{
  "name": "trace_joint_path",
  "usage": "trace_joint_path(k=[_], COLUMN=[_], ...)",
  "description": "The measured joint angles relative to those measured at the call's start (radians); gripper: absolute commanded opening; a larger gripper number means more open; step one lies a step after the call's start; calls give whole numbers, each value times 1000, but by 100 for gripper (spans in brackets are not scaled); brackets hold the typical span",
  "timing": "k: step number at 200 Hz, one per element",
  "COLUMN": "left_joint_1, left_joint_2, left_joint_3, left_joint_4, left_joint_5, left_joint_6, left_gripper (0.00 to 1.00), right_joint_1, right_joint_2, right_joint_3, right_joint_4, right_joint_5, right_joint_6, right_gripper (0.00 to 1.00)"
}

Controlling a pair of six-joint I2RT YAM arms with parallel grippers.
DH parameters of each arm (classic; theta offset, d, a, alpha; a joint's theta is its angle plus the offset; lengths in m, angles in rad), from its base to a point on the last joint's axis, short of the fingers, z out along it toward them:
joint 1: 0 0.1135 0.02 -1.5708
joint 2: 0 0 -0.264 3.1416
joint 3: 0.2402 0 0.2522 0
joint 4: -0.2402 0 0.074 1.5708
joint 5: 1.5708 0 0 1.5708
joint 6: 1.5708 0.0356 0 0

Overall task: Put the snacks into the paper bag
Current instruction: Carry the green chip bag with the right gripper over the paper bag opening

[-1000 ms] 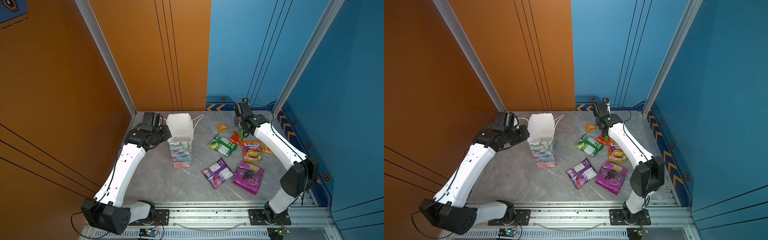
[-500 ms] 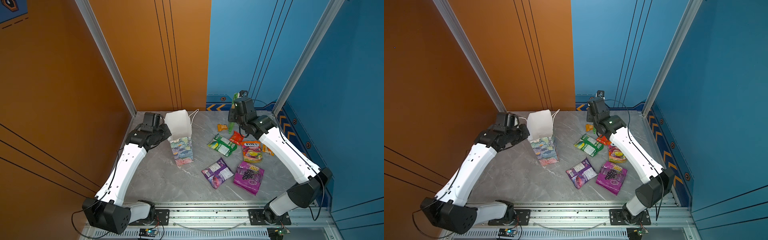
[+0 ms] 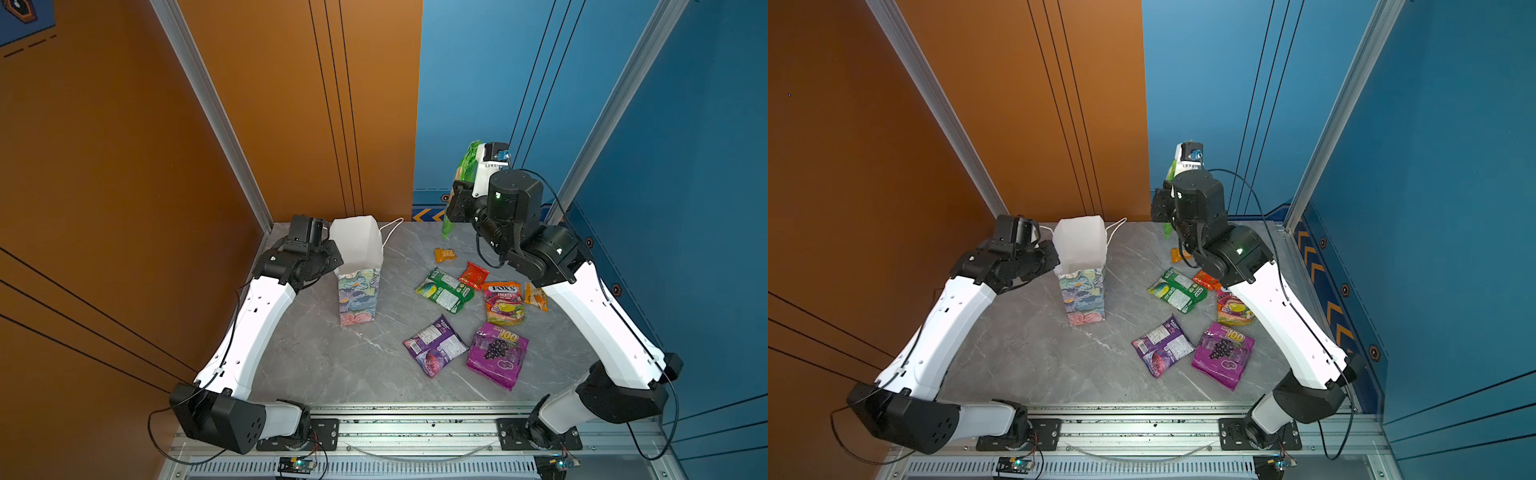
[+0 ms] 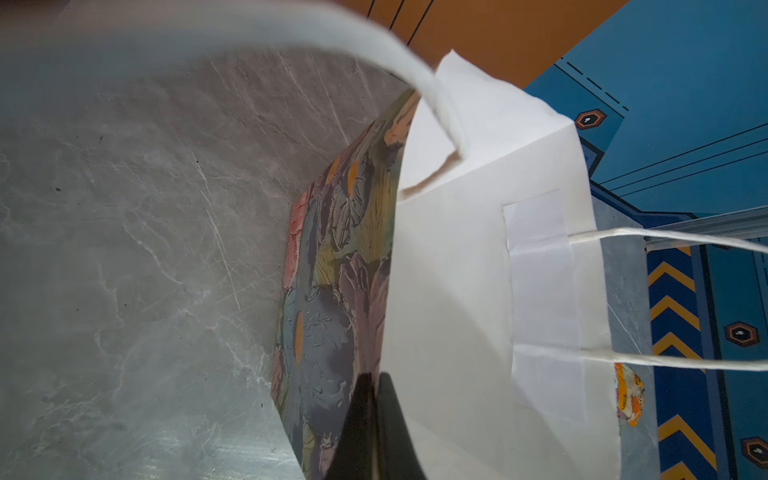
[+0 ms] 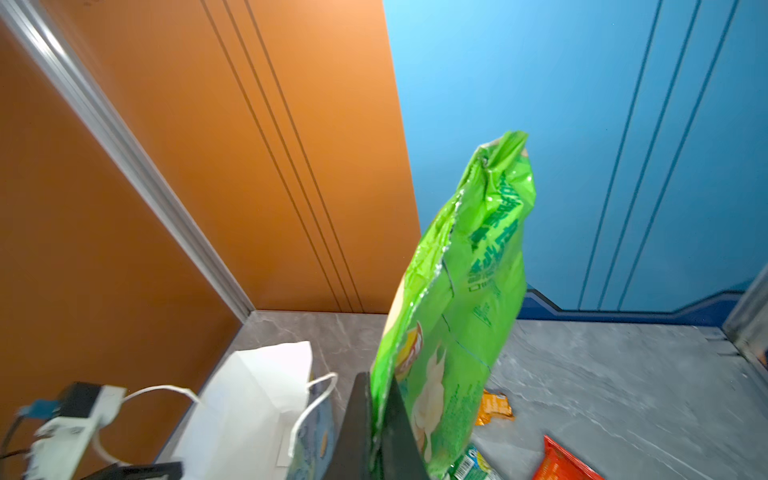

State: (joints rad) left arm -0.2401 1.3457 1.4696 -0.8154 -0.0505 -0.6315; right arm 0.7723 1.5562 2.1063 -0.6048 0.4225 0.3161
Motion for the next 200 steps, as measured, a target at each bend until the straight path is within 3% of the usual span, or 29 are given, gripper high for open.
trace_joint_path(k=[61, 96, 200], left_joint_1=[-86, -107, -155], left_joint_2=[69, 81, 97], left_joint_3=[80, 87, 98], left_joint_4=[-21, -34, -74], left_joint_5=[0, 2, 71], left_joint_6=[22, 26, 63], left_gripper=[0, 0, 0], right_joint_1=[125, 166, 182], right_joint_2=[73, 119, 246], right_joint_3=[185, 201, 302], right_joint_4=[6, -1, -76], right_joint_5=[-49, -110, -229], right_joint_6=[-31, -31, -32], right_gripper=[0, 0, 0])
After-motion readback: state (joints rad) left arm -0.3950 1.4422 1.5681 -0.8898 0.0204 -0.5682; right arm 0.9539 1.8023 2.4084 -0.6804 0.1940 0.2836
